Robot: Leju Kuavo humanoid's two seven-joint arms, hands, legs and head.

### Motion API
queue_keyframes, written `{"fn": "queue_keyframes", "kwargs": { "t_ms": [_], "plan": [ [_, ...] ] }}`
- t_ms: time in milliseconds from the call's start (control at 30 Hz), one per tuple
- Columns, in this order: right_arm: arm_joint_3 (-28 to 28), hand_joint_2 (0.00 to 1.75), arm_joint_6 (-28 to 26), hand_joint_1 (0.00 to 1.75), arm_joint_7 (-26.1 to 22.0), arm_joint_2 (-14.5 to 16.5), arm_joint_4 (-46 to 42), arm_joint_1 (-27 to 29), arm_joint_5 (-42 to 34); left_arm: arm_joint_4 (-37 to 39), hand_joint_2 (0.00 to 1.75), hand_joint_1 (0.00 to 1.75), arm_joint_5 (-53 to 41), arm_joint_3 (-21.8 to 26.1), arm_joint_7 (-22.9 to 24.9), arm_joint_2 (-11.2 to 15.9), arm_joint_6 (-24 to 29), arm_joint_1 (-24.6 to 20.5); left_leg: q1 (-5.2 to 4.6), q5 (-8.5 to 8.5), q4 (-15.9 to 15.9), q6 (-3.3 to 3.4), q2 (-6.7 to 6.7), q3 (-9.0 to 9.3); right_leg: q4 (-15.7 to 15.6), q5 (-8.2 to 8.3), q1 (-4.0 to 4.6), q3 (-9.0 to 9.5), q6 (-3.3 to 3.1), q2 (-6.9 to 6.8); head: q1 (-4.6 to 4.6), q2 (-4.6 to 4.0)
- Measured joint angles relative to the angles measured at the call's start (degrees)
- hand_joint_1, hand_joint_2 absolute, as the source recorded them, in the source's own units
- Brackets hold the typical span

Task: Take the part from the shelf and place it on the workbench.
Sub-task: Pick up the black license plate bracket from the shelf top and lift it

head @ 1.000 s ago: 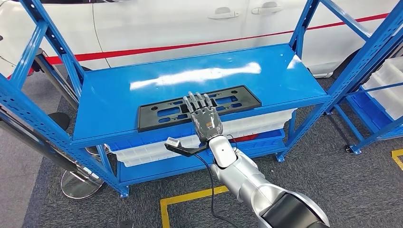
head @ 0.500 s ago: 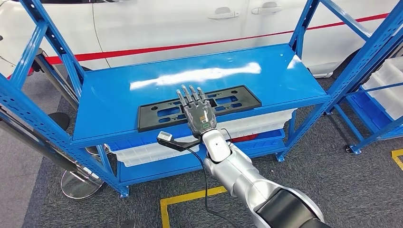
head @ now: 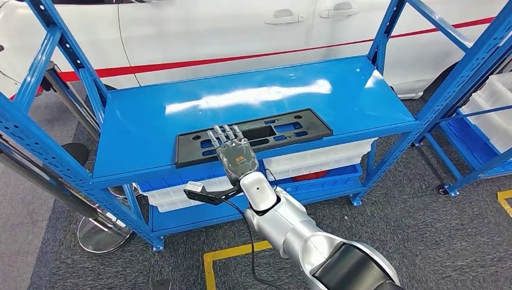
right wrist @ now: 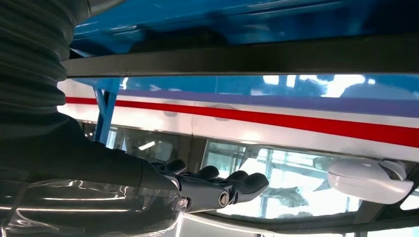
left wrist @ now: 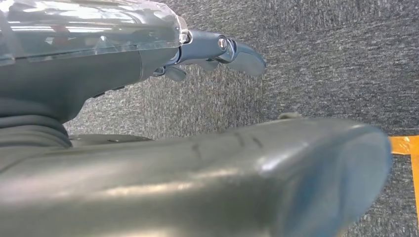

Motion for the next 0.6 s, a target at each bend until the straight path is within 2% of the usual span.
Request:
{"fn": "queue_keyframes", "kwargs": {
  "t_ms": [500,600],
  "plan": [
    [-0.79,1.75,0.53,0.0,3.0,-0.1,1.92,-1.01,-1.66,0.85,0.0,0.0,0.74,-3.42,1.03,0.04,0.27,-0.43,0.0,0.0,0.0,0.0,0.0,0.0,0.0,0.0,0.01,-0.01,0.0,0.0,0.0,0.0],
    [-1.85,1.75,2.02,0.0,3.92,-0.1,2.09,-1.42,-3.48,1.3,0.0,0.0,1.69,-3.94,1.49,0.06,0.77,-0.56,0.0,0.0,0.0,0.0,0.0,0.0,0.0,0.0,0.0,0.0,0.0,0.0,0.0,0.0]
  ]
}}
